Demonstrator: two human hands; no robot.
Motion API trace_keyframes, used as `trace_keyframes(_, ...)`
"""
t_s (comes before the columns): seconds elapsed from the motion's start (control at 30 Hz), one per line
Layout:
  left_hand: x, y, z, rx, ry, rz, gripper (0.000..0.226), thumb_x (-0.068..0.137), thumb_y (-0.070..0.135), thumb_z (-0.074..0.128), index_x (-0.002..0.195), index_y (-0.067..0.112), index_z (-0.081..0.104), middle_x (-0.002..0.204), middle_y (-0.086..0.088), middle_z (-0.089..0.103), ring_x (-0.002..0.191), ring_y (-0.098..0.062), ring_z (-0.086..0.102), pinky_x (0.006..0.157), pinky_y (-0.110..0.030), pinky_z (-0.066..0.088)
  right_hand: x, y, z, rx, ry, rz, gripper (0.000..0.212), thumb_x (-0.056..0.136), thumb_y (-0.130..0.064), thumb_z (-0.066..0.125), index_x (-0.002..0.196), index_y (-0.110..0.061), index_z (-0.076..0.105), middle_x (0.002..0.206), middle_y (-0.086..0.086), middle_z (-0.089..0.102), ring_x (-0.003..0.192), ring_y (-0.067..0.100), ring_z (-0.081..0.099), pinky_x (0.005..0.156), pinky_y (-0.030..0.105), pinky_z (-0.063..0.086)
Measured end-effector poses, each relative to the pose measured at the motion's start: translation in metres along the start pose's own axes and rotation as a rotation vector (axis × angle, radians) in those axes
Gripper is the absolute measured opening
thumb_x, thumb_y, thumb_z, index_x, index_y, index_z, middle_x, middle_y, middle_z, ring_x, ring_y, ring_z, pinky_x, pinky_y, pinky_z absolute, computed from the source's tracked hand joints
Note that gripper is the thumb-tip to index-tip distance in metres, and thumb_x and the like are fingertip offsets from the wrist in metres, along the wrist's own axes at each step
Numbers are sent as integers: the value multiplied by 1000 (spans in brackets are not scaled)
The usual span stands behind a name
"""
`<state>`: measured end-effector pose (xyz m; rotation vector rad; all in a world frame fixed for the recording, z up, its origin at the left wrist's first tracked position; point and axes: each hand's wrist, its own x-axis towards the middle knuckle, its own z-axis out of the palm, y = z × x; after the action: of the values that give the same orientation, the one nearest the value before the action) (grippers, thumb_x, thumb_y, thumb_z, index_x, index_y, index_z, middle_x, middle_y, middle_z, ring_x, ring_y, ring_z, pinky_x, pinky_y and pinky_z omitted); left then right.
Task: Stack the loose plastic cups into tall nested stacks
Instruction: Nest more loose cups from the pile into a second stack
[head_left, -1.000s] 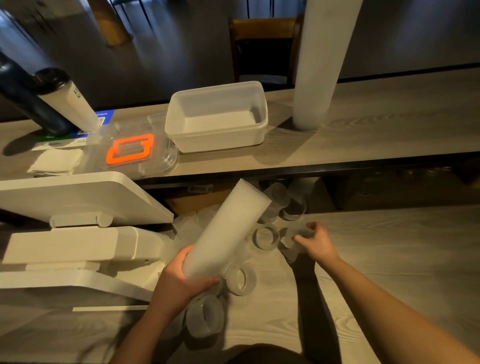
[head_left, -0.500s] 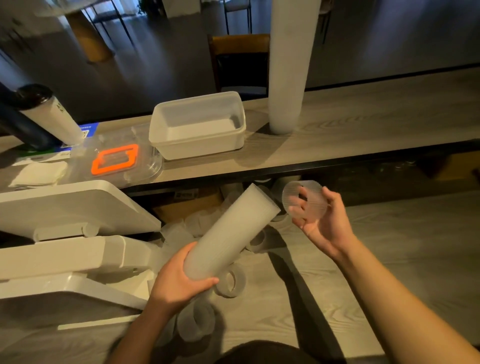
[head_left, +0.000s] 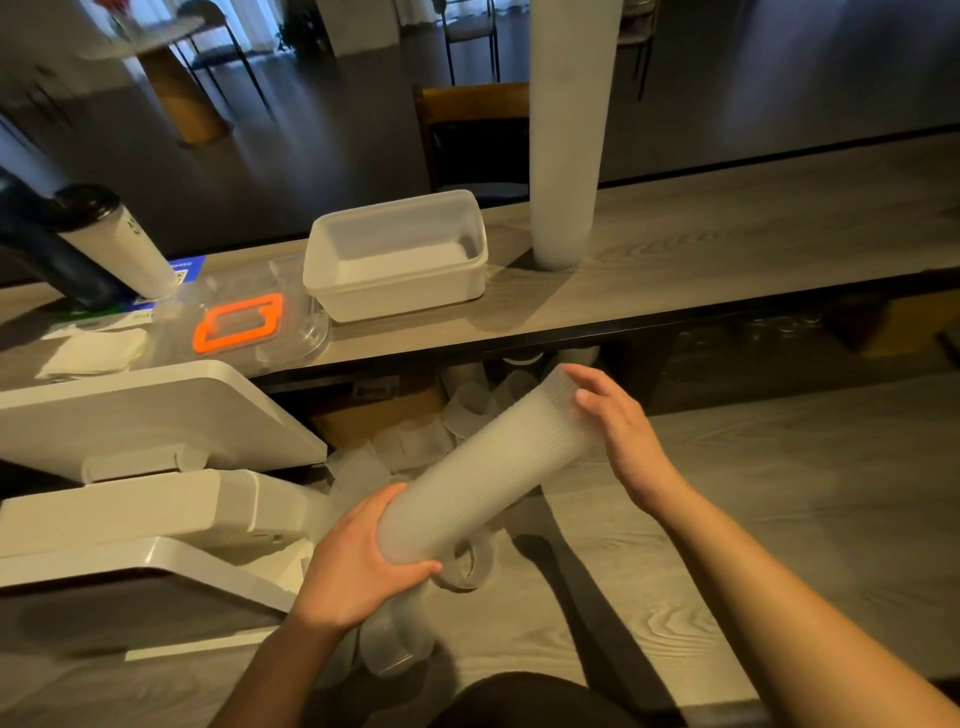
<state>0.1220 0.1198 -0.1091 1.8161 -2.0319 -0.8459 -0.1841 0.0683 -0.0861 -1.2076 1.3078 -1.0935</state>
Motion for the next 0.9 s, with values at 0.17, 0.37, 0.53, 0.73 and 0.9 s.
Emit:
trace_keyframes(0.17, -4, -1, 0, -27, 11, -34, 93, 53, 65, 85, 134, 44, 42, 125, 22, 52, 108, -3, 54, 81, -20, 45, -5, 9, 13, 55, -168, 78, 61, 88, -76, 33, 141, -49, 45, 144, -23, 44, 128, -9, 41, 106, 26, 34)
trace_keyframes(0.37, -7, -6, 4, -94, 24, -144, 93, 54, 57, 89, 132, 37, 45, 119, 15, 55, 103, -7, 55, 76, -21, 45, 13, 35, 21, 196, -58, 202, 59, 99, -63, 24, 149, -36, 41, 140, -10, 52, 119, 3, 53, 95, 28, 43)
trace_keyframes(0.53, -10, -10, 8, -207, 1, -285, 90, 60, 45, 91, 134, 29, 43, 117, 5, 53, 100, -11, 54, 70, -18, 42, 32, 77, 33, -1, 12, 348, 56, 97, -56, 47, 145, -27, 46, 140, 0, 55, 113, 9, 56, 90, 29, 49)
trace_keyframes(0.73, -12, -9, 9, -325, 30, -394, 79, 64, 38, 91, 128, 38, 44, 110, 9, 54, 98, -12, 53, 72, -22, 44, 50, 119, 60, -571, -164, 324, 84, 84, -27, 77, 154, -18, 31, 157, 9, 34, 142, 28, 38, 111, 42, 41)
trace_keyframes(0.9, -13, -14, 6, -245, 69, -367, 89, 61, 44, 91, 137, 29, 46, 111, 9, 55, 97, -8, 53, 68, -11, 41, 60, 144, 67, -836, -246, 241, 100, 78, -29, 82, 157, -20, 22, 163, 6, 23, 150, 27, 21, 122, 43, 25)
